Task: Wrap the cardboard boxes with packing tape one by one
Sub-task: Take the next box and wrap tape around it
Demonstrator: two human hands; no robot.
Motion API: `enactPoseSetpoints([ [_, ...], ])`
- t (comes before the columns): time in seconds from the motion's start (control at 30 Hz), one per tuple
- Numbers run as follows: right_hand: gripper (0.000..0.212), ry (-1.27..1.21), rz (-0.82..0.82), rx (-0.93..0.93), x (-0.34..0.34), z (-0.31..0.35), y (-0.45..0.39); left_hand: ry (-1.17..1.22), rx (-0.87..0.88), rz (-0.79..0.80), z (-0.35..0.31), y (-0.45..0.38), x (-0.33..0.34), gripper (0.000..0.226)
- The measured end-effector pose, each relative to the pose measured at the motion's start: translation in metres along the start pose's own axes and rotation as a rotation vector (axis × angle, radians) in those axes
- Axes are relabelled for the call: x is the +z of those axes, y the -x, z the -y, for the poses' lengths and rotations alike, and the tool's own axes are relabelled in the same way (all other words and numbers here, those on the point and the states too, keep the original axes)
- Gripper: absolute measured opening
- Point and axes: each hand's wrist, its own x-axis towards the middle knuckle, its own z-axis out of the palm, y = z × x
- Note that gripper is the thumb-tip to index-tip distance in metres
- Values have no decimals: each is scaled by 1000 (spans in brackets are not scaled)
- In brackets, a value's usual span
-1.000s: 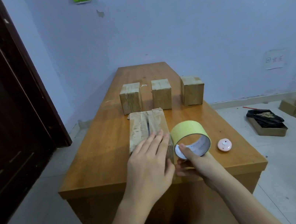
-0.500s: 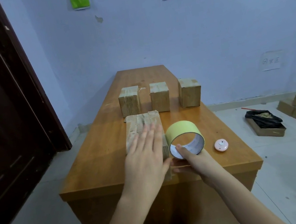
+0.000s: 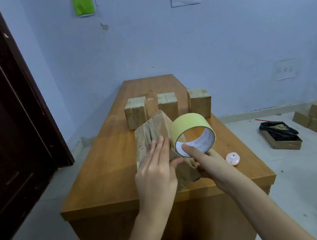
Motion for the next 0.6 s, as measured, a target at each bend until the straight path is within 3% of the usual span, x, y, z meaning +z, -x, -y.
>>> enactPoseSetpoints([
  [0.17, 8, 22, -69, -88, -9, -2, -1, 175, -131, 58, 5, 4, 3, 51],
  [0.3, 8, 46, -114, -77, -14, 2, -3, 236, -251, 60, 16, 8, -2, 58],
  [0.37, 7, 115, -61, -96, -14, 6, -6, 259, -267, 75, 20, 10, -5, 63],
  [0.47, 6, 285, 31, -96, -11, 17, -10, 209, -207, 104, 27, 10, -9, 58],
  [0.6, 13, 568, 31, -169, -4, 31, -12, -64, -48, 96, 36, 5, -13, 60],
])
